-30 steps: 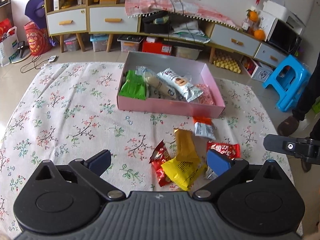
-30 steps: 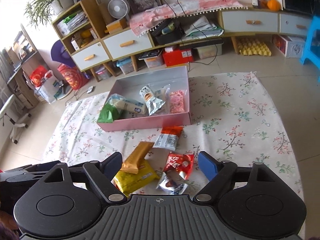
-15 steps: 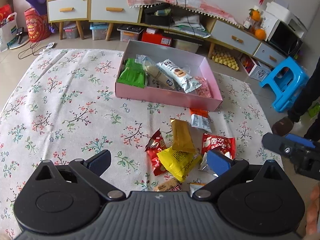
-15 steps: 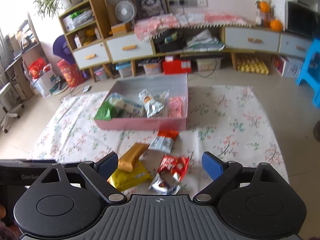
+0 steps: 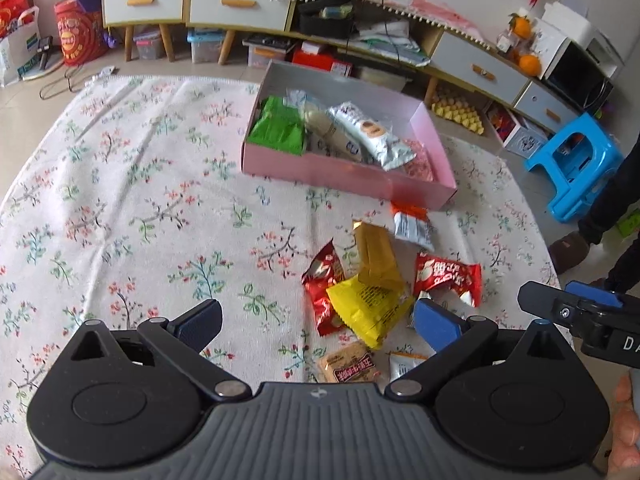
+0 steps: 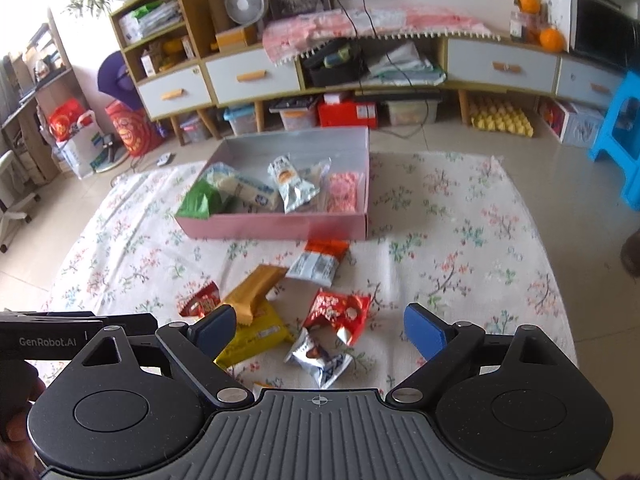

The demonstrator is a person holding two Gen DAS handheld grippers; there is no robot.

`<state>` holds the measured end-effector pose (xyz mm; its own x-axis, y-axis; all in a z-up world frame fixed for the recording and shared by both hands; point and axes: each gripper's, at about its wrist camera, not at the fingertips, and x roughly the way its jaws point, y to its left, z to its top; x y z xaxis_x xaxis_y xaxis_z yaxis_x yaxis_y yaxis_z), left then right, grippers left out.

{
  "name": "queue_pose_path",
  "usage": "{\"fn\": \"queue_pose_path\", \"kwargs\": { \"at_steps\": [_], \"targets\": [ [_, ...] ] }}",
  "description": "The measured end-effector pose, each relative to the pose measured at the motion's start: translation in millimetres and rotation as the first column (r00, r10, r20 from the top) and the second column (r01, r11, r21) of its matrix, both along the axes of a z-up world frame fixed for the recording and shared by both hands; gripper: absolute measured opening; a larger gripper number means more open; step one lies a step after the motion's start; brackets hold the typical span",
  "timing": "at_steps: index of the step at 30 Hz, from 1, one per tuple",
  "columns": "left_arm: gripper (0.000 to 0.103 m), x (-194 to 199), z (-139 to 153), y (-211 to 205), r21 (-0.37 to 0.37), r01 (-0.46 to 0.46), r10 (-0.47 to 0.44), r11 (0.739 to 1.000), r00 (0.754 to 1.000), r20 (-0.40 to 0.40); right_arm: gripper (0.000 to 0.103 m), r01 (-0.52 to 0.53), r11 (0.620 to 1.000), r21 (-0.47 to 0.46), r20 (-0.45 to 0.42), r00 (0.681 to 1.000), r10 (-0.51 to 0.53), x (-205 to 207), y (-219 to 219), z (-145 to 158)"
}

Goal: Organize snacks
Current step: 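Move back to the pile and grasp the orange-and-white pack with the right tool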

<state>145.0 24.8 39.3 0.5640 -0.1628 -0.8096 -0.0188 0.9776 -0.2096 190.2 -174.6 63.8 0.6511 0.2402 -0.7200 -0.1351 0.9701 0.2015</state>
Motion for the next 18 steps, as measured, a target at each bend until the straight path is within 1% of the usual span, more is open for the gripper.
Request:
{"fn": "queue_pose_path", "kwargs": {
  "at_steps": [4,7,10,13,16,18],
  "targets": [
    [0.102,2,-8,-3,0.002,0.013,-0.013,1.0,0.999,-0.034,0.093,0.032,0.998,0.062,-0.074,0.997,-0.027,6,-4,-11],
    [0.102,1,-12,-5,0.007,0.023,-0.023,1.0,0.999,-0.043,0.093,0.052,0.996,0.077,-0.106,0.993,-0.044,9,-7,-16],
    [0.101,3,-14,-3,-0.01,0.025,-0.025,1.0,0.998,-0.06,0.093,0.054,0.997,0.061,-0.118,0.992,-0.046,9,-5,-20],
    [0.101,5,-13,6,-0.022,-0.018,0.017,1.0,0.998,-0.059,0.093,0.041,0.999,0.02,-0.134,0.99,-0.038,8,4,-30],
    [0.101,8,-13,13,-0.034,-0.055,0.053,0.998,0.997,-0.06,0.093,0.003,1.0,-0.024,-0.167,0.986,-0.007,7,18,-44],
    [0.101,8,-15,15,-0.033,-0.061,0.058,0.998,0.996,-0.066,0.092,-0.028,0.999,-0.041,-0.203,0.979,0.019,6,30,-56]
  ]
}}
